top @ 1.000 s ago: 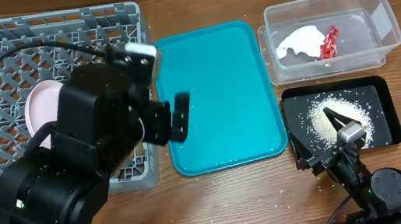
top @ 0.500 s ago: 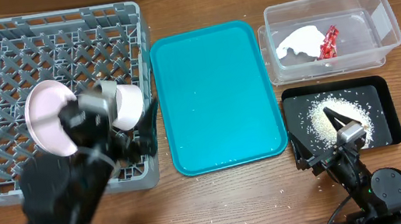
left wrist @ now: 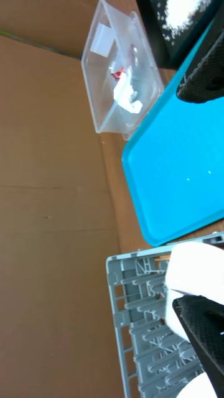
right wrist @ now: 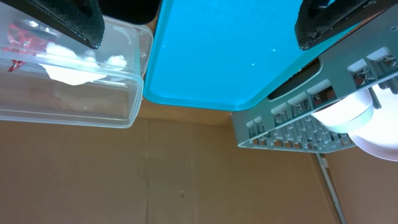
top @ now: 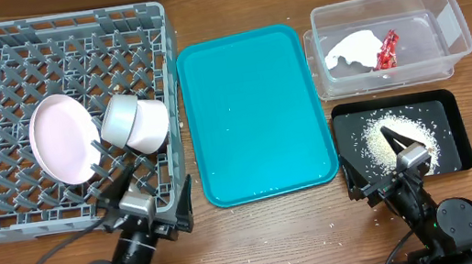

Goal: Sort waste into correct bins and load items into the dishwasher

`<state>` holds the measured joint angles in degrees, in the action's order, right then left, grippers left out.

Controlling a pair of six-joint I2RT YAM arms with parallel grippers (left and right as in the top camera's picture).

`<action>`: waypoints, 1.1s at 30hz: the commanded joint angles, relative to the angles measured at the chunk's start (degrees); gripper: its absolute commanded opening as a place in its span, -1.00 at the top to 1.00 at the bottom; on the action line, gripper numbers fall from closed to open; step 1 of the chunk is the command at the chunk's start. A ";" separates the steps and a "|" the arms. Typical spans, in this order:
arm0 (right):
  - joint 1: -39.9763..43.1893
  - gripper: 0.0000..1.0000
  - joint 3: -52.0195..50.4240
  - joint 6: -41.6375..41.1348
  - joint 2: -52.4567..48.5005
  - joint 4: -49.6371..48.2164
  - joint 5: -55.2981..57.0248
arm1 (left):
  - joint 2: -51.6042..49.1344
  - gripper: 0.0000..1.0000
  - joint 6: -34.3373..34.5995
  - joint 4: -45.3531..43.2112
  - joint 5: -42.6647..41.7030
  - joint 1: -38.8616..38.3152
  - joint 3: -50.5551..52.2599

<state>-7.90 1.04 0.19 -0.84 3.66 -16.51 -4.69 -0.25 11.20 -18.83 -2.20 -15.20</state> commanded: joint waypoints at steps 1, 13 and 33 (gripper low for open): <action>0.09 -0.99 -0.57 -0.24 0.55 -0.37 0.42 | 3.85 -1.00 -1.05 -2.34 1.05 0.39 5.27; 0.09 -0.99 -0.57 -0.22 0.55 -0.37 0.42 | 4.52 -1.00 -1.07 -11.58 1.40 0.39 14.93; 0.09 -0.99 -0.57 -0.22 0.55 -0.37 0.42 | 4.22 -1.00 -1.07 -8.44 1.40 0.39 14.93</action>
